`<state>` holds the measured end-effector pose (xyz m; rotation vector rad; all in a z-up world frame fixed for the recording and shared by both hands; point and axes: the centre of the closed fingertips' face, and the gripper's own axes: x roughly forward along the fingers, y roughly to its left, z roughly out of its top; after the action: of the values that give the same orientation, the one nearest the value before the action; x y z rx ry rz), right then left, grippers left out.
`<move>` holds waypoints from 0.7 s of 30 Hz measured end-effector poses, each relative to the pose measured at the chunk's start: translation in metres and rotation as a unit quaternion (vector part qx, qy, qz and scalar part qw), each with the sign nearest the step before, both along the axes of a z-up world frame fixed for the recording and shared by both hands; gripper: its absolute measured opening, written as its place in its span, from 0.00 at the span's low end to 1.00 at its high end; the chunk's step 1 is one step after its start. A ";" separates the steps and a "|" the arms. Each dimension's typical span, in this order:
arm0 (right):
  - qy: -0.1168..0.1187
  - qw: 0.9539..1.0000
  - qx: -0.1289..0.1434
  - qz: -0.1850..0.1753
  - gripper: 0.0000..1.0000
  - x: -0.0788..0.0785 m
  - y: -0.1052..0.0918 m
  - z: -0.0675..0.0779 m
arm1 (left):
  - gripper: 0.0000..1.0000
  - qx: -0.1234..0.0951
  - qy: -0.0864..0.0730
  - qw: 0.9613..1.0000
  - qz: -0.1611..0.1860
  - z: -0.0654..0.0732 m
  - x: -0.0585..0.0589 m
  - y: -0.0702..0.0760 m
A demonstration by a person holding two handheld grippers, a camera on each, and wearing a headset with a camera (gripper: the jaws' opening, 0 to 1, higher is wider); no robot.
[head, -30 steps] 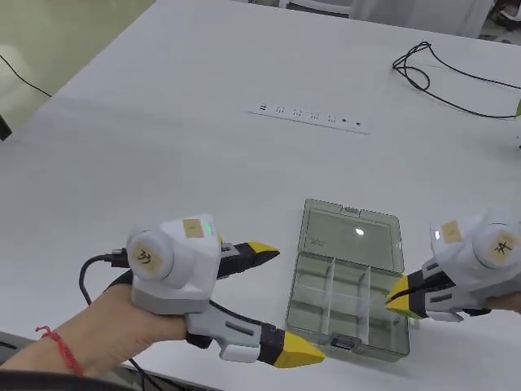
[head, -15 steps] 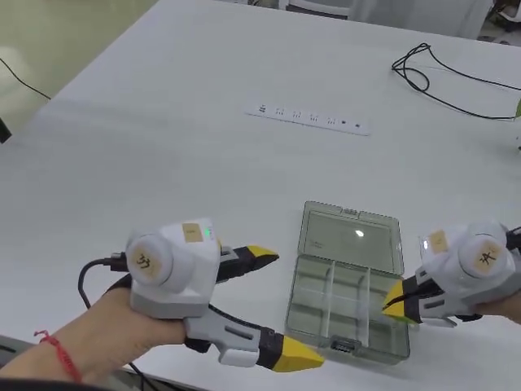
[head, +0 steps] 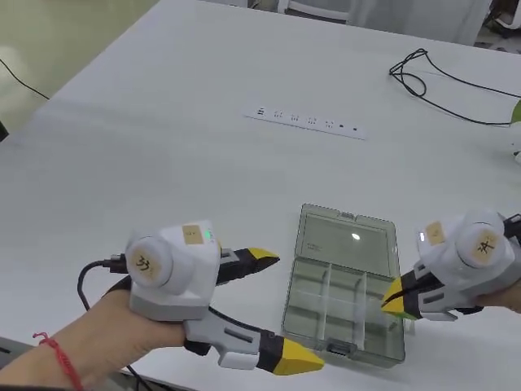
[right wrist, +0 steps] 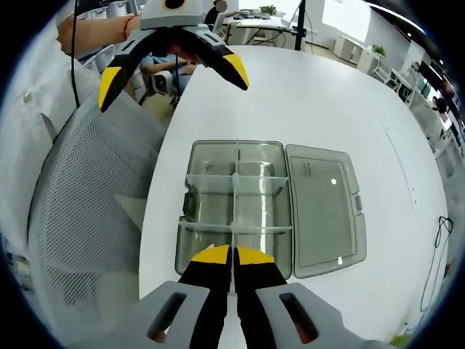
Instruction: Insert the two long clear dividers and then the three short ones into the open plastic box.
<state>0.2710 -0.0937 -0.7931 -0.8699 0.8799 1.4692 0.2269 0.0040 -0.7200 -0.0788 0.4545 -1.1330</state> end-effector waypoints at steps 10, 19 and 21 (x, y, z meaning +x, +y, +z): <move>-0.008 1.000 -0.007 0.006 0.03 -0.001 -0.002 -0.015 | 0.91 0.003 0.000 1.000 0.003 -0.002 0.000 0.004; -0.013 1.000 -0.008 0.001 0.03 -0.001 -0.003 -0.026 | 0.91 0.007 0.003 1.000 0.001 -0.005 0.000 0.005; -0.014 1.000 -0.009 0.002 0.03 0.000 -0.003 -0.026 | 0.91 0.007 0.002 1.000 0.001 -0.005 0.000 0.005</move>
<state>0.2706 -0.0964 -0.8192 -0.9036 0.8731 1.4518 0.2274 0.0087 -0.7251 -0.0696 0.4667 -1.1270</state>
